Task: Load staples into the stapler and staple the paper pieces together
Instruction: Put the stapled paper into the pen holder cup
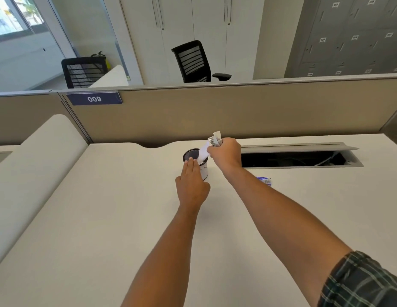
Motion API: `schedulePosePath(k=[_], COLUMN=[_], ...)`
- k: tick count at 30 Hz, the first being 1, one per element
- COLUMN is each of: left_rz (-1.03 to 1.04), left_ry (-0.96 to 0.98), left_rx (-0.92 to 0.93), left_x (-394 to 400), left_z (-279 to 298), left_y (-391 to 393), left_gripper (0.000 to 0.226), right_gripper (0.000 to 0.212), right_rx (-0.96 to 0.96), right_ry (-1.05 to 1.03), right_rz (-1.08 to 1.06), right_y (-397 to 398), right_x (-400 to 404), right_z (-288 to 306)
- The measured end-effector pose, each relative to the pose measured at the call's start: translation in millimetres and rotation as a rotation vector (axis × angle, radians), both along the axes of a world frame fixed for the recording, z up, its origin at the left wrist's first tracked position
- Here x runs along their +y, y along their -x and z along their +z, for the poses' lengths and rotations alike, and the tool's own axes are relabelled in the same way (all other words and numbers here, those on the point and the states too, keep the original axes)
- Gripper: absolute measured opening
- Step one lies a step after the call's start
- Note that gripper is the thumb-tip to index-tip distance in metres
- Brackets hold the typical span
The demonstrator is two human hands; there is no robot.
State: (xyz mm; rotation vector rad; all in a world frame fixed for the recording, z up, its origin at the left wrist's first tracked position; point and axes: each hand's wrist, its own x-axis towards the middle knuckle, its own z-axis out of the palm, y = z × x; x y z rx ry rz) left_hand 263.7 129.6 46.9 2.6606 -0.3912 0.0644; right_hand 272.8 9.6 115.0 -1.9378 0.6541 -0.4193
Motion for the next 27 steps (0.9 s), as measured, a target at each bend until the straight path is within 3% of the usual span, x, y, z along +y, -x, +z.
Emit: schedulePosePath(k=[3,10,15,20,24,27], left_rz=[-0.011,-0.017,-0.023,-0.036,-0.055,-0.055], left_ry=[-0.039,-0.067,-0.063,-0.07,-0.038,0.158], left_rx=[0.006,0.012,0.01,0.01,-0.048,-0.114], left_x=[2.3,3.0,4.3,5.9,5.1,-0.2], left_z=[-9.5,-20.1,-21.1,-19.2,-14.6,-10.7], left_y=[-4.3,-4.0,-3.0,-4.6,-0.2,16.0], left_gripper=[0.08,0.081,0.081,0.078,0.073,0.066], right_gripper=[0.027,0.01,0.028,0.016,0.032,0.049], right_rx=[0.036,0.103,0.163,0.156,0.038,0.0], right_ry=[0.009,0.075,0.08,0.066,-0.024,-0.124], right_rz=[-0.013,0.0,0.039,0.051,0.047,0.025], right_y=[-13.2,-24.8,-28.1,-26.2,-6.3,24.9], right_x=[4.9,7.6,9.5,8.3,8.8,11.5], right_z=[-9.4,-25.6,-36.0,-42.2,-46.6,-47.2])
